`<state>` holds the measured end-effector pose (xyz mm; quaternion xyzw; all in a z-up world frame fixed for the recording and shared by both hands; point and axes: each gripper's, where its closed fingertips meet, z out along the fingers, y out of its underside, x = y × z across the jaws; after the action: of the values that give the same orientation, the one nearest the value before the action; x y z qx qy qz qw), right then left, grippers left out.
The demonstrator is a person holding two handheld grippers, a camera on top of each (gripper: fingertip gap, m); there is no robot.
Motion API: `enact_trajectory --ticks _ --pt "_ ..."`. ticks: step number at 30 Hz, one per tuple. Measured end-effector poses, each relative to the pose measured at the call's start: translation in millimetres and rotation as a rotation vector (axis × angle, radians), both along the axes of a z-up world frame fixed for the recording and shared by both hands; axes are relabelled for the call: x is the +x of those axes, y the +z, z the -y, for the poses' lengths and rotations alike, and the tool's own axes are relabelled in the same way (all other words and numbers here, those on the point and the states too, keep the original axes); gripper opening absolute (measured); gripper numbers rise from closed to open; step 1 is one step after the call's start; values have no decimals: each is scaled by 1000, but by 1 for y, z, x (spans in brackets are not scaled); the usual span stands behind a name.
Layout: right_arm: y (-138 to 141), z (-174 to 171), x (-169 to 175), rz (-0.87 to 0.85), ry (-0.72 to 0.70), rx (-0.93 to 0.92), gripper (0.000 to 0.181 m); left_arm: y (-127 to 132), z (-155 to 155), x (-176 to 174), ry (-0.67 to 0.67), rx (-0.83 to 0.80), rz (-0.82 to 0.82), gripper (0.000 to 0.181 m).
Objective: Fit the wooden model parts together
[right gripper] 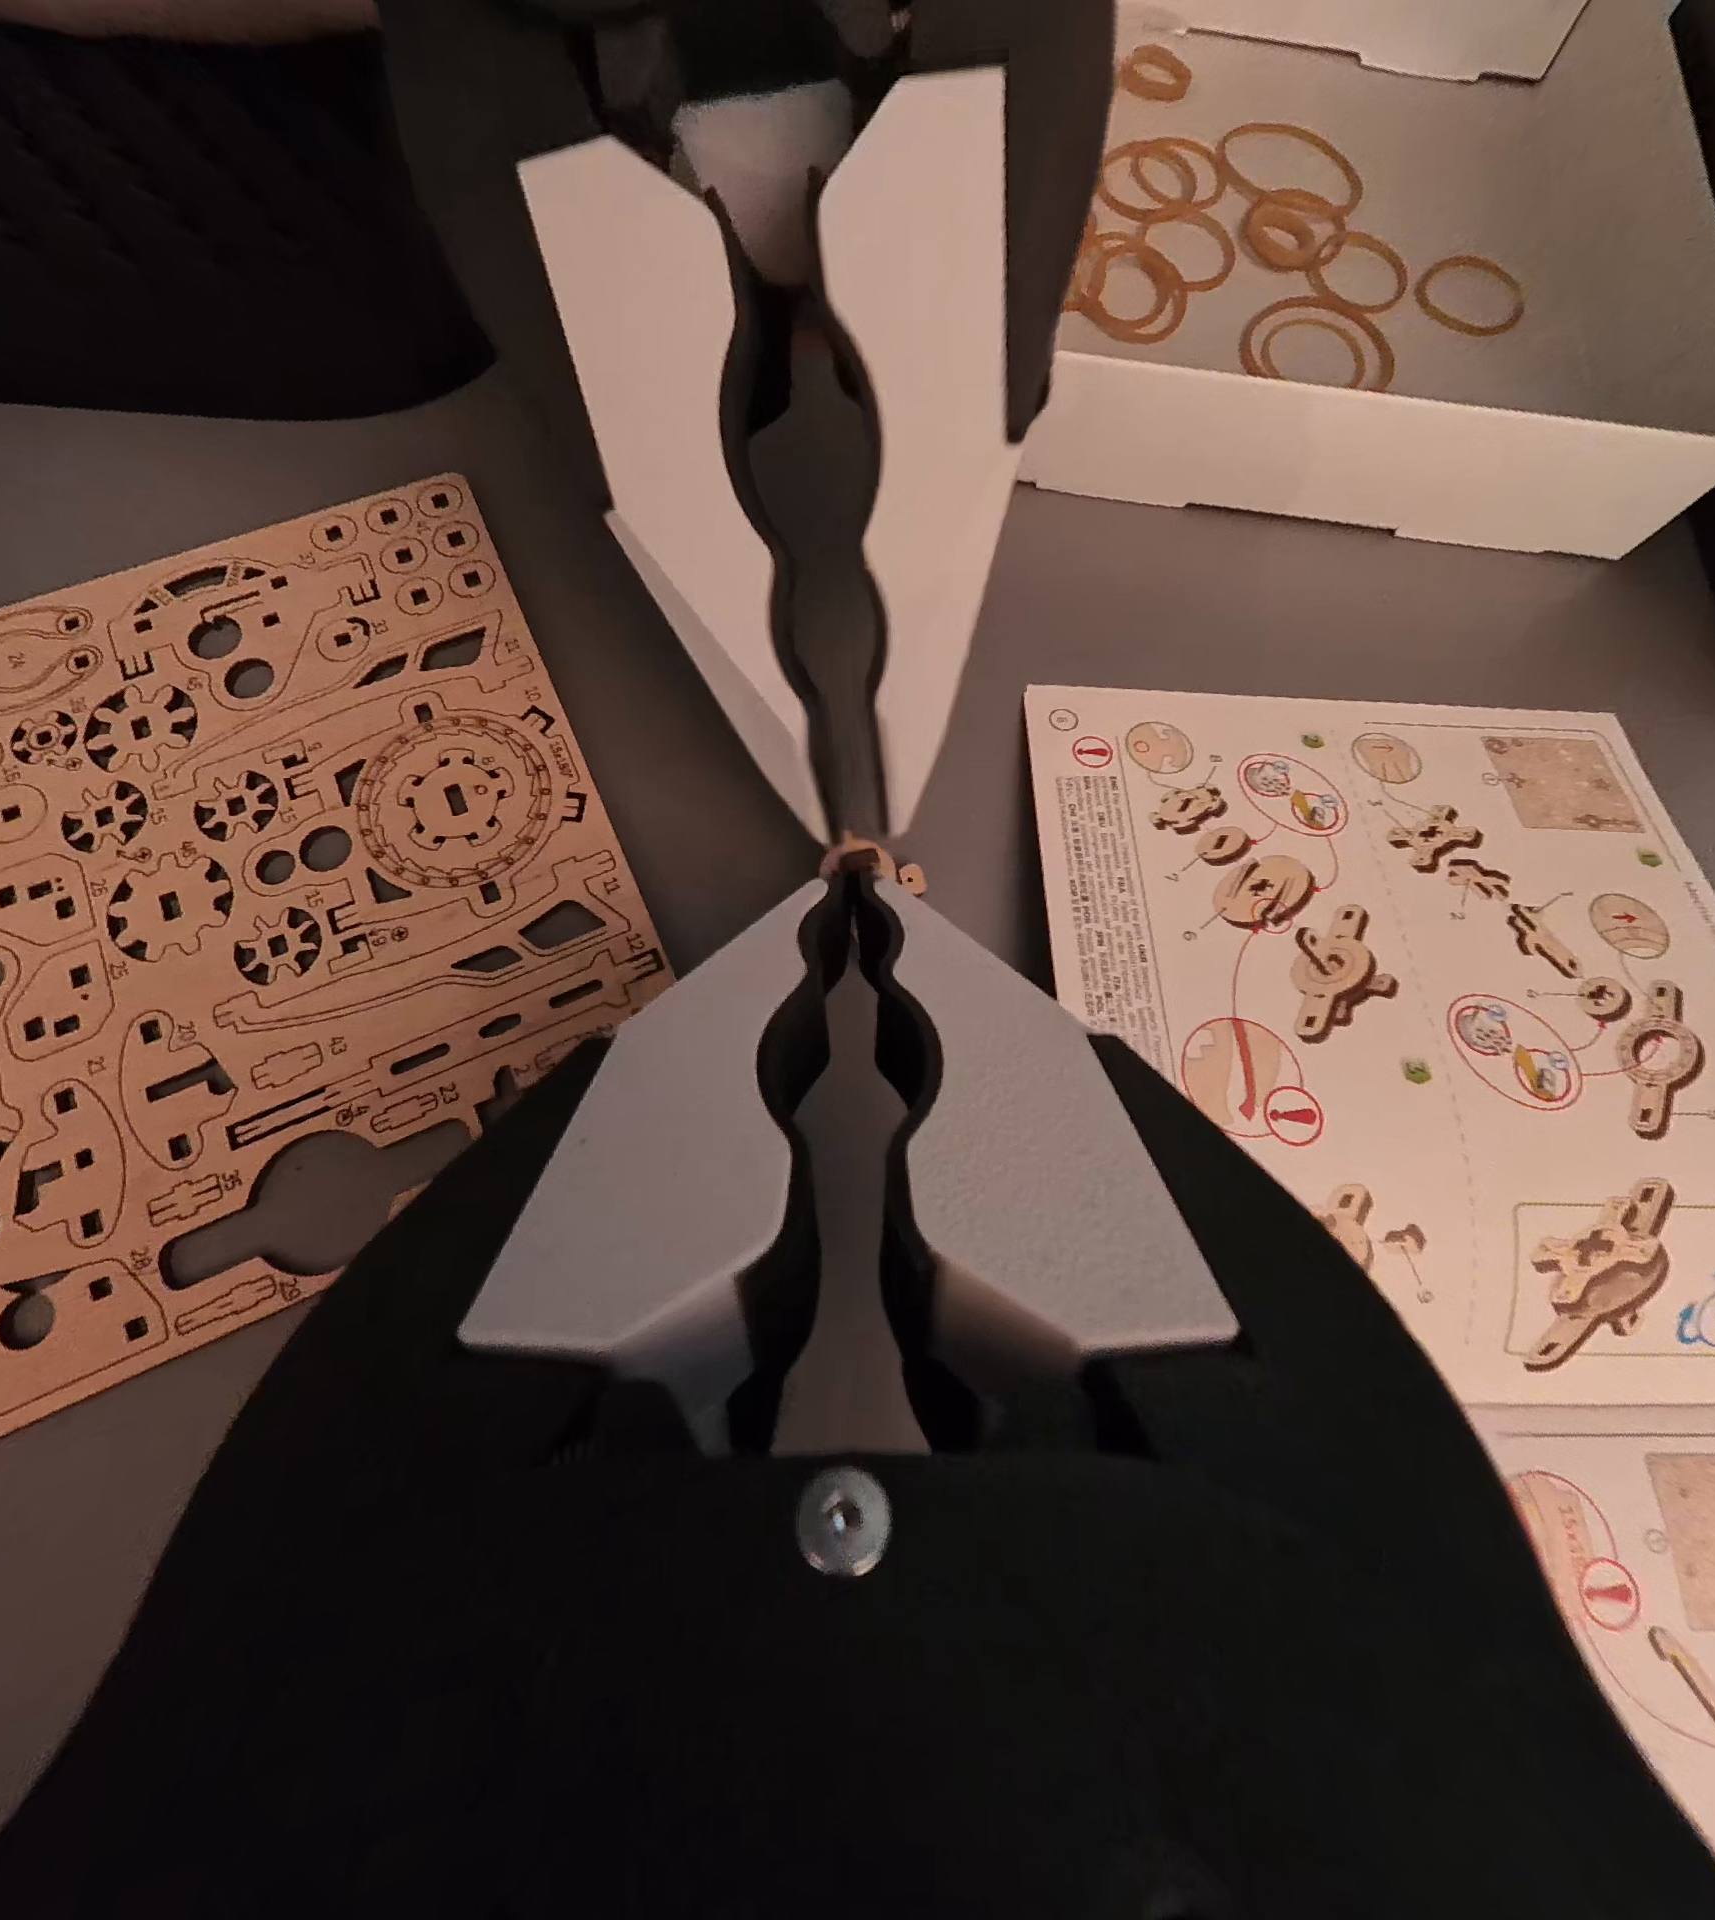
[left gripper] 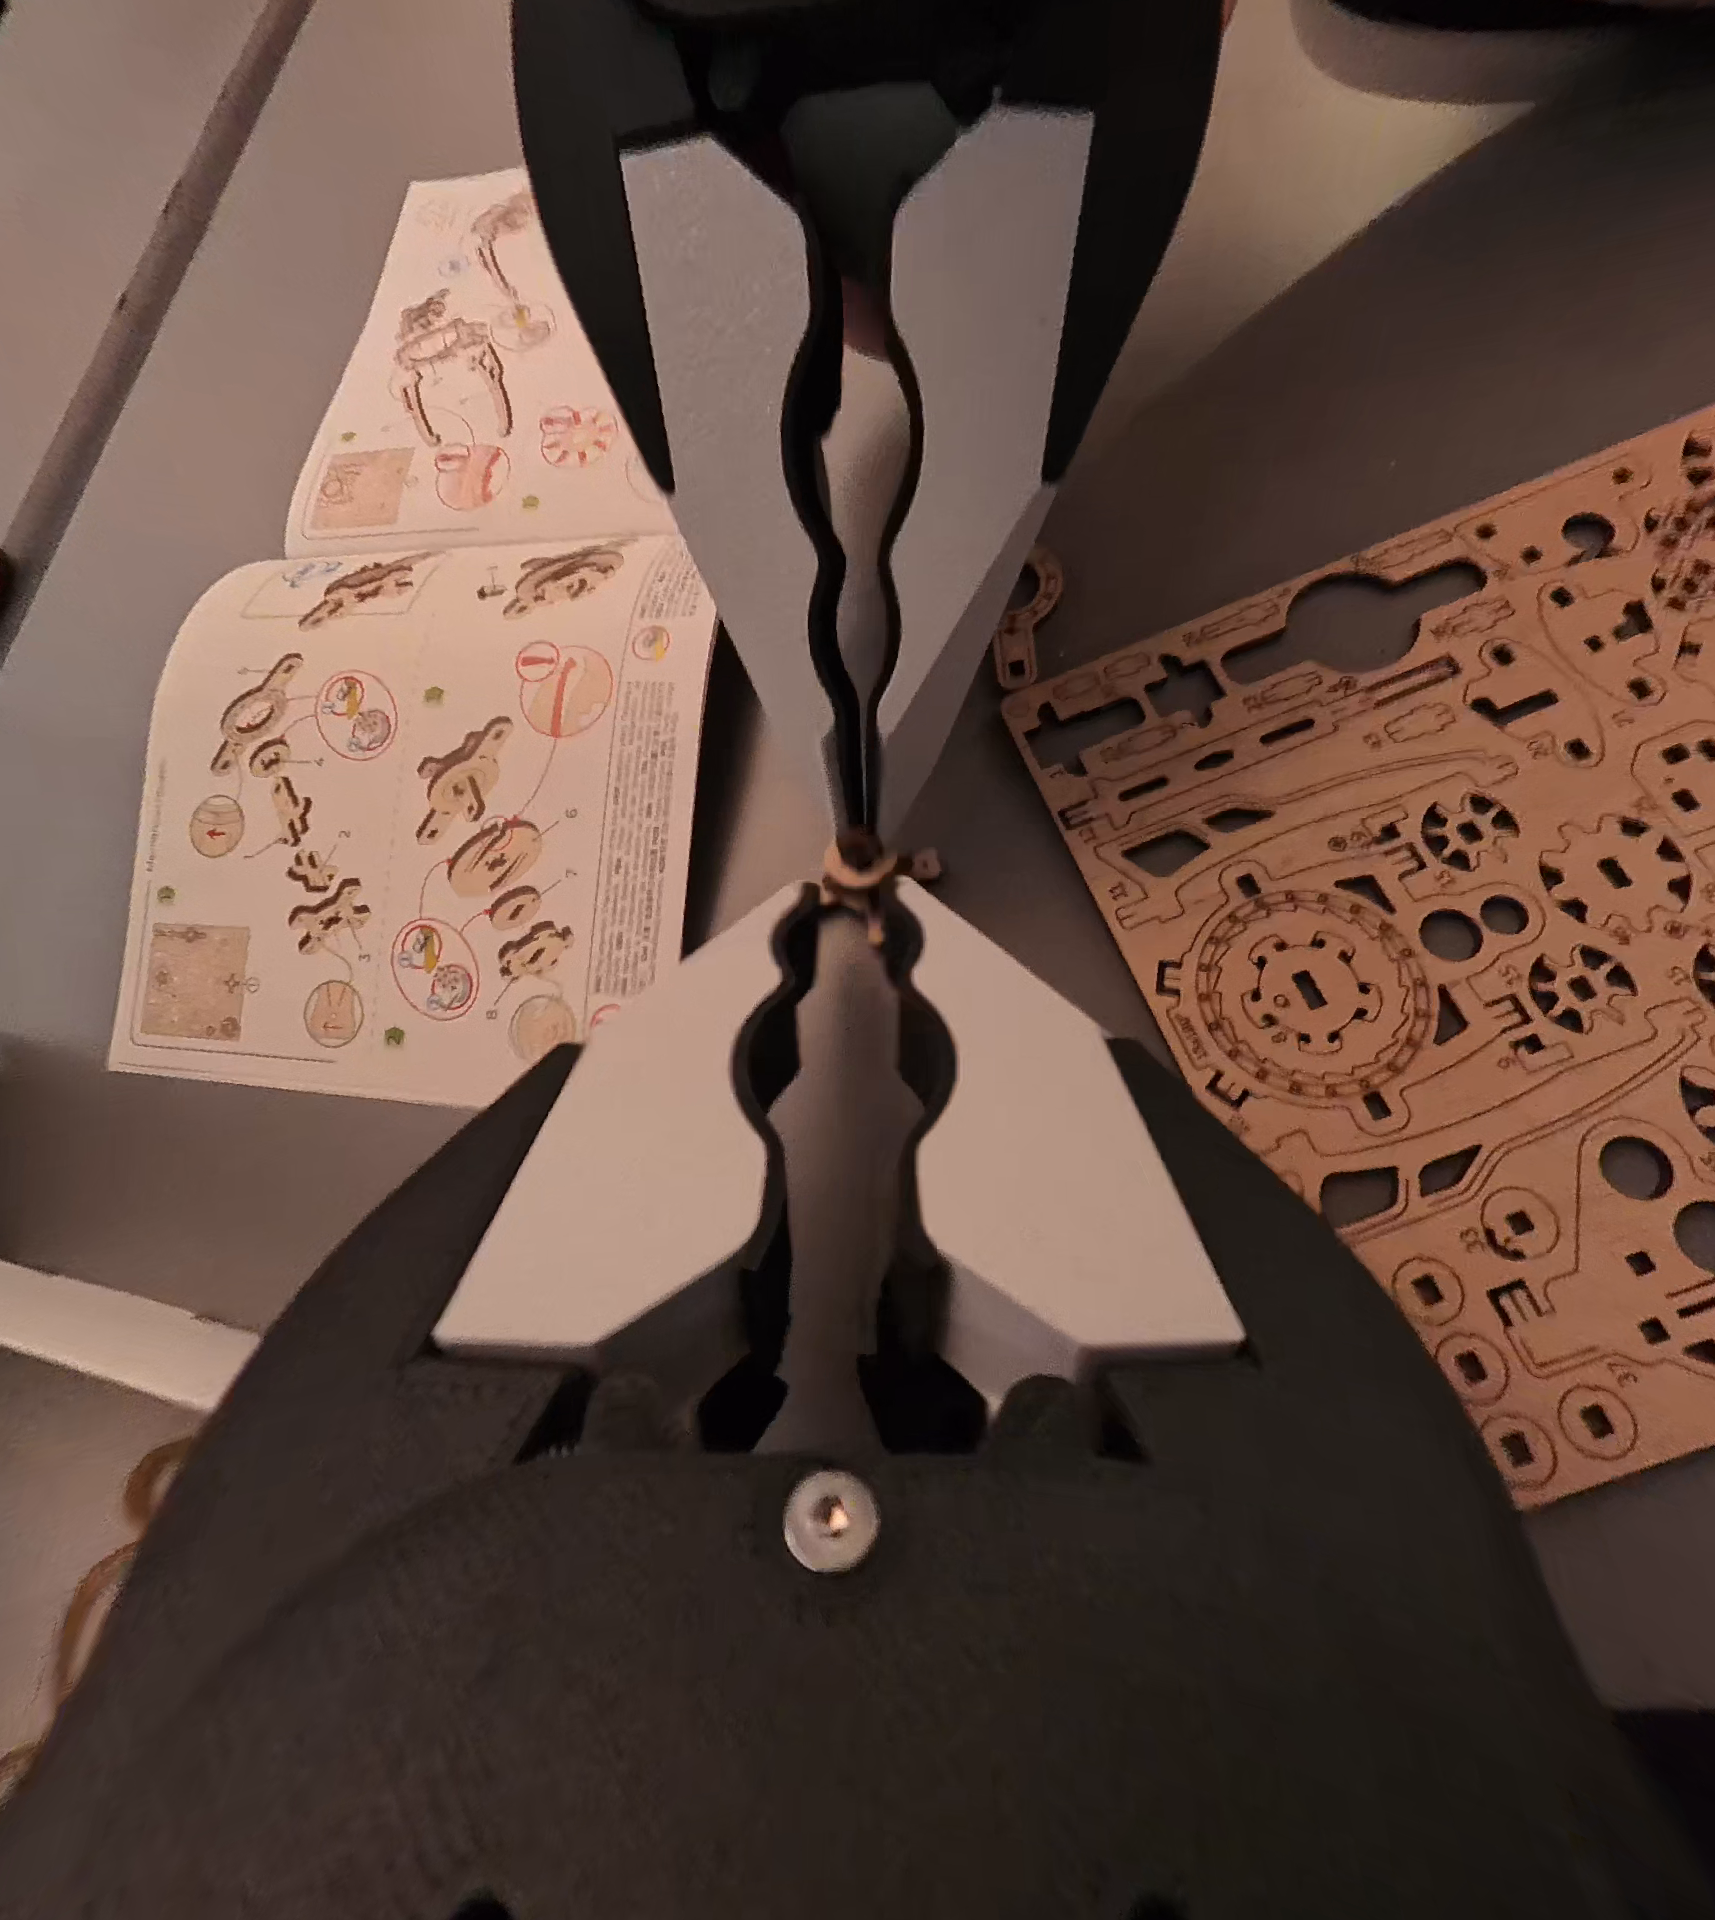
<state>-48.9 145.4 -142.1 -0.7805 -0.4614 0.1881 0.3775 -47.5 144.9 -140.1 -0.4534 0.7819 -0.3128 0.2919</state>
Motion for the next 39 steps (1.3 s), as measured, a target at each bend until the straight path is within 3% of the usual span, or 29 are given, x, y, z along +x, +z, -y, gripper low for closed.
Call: enact_trajectory --ticks 4,9,21,32,39 --pt "1 -2 3 22 -4 43 8 -3 -5 -7 -35 80 -13 22" --pt "2 -2 3 -36 -10 26 18 -12 -2 -2 -60 198 9 22" --pt "-7 10 1 -19 59 -14 21 -15 1 -3 -75 166 8 8" --pt "-13 7 -4 -8 52 -7 21 -15 1 -2 -72 162 15 9" --pt "-5 5 -5 -100 16 -61 16 -14 1 -2 -70 167 17 10"
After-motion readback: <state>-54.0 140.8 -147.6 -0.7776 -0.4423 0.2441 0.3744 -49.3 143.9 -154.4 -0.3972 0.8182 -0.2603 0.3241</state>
